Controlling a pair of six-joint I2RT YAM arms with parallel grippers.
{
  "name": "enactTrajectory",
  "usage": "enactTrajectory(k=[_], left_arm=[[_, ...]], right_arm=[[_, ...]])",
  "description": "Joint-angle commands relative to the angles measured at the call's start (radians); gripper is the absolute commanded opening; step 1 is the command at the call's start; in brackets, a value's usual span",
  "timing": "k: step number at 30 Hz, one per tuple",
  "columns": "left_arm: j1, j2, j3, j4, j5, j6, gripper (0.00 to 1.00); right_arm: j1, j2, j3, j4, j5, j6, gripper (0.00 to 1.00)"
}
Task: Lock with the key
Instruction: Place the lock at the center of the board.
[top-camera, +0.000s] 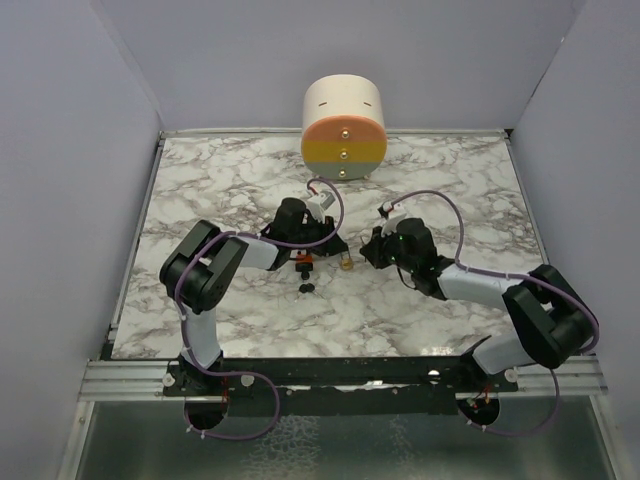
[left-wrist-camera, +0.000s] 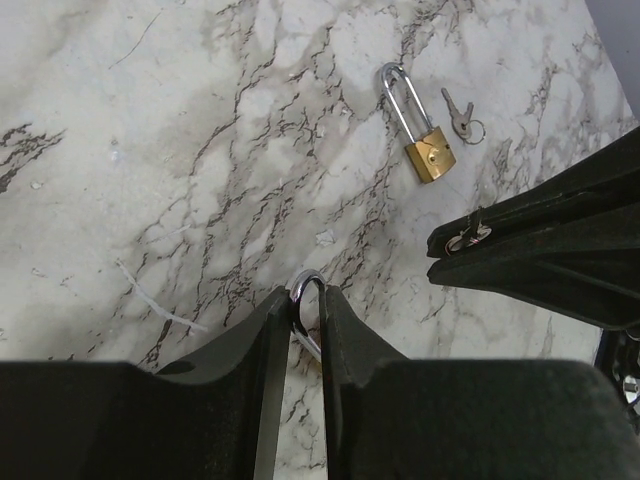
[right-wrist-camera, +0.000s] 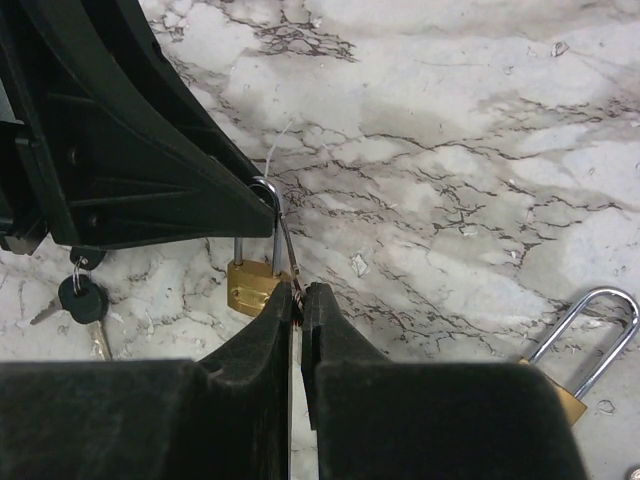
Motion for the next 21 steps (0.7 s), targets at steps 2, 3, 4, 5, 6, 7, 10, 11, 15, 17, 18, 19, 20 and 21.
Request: enactTrajectory(k=[2,3,4,5,6,7,10,11,15,17,18,19,20,21], left_arm=[[-0.002,0.006,0.02,-0.047,-0.061,0.033,0.22],[-0.002,0.005,0.02,-0.049,-0.066,0.034,0.23],[-0.002,0.005,0.021,-0.051,-0.07,0.033,0.24],[-0.001,0.005,0.024,-0.053,-0.075,0.035,0.25],[-0.002,0.004,0.027,-0.053,-0.08,0.035,0.26],[-0.001,0.005,0.03,-0.054,-0.084,0.036,0.27],[-0.001,0.007,0.046,-0.056,-0.095,0.04,0.3],[-0.001,0.007,0.053,-0.056,-0.097,0.043,0.3],[-0.001,0.014,0.084,-0.071,-0.108,0.054,0.3],[-0.001,0.017,0.098,-0.08,-0.115,0.061,0.31],[-0.001,0.02,0.103,-0.081,-0.117,0.063,0.31],[-0.001,0.021,0.107,-0.083,-0.118,0.063,0.31],[-0.001,0.022,0.109,-0.085,-0.12,0.062,0.31],[-0.002,0.021,0.111,-0.087,-0.121,0.062,0.31]], right_arm=[[0.004,0.046,0.008,0.041,-0.001,0.02,0.01],[0.004,0.052,0.008,0.043,-0.001,0.022,0.01],[0.005,0.061,0.007,0.047,-0.001,0.024,0.01],[0.005,0.069,0.005,0.049,-0.002,0.023,0.01],[0.007,0.075,0.005,0.049,-0.003,0.023,0.01],[0.007,0.083,0.006,0.049,-0.005,0.023,0.01],[0.013,0.104,0.008,0.049,-0.008,0.024,0.01],[0.014,0.111,0.008,0.049,-0.008,0.023,0.01],[0.02,0.128,0.008,0.053,-0.005,0.027,0.01],[0.022,0.136,0.006,0.054,-0.001,0.027,0.01],[0.022,0.139,0.006,0.056,0.003,0.027,0.01],[0.024,0.142,0.004,0.057,0.006,0.028,0.01],[0.024,0.144,0.004,0.058,0.009,0.028,0.01],[0.024,0.146,0.004,0.059,0.011,0.03,0.01]])
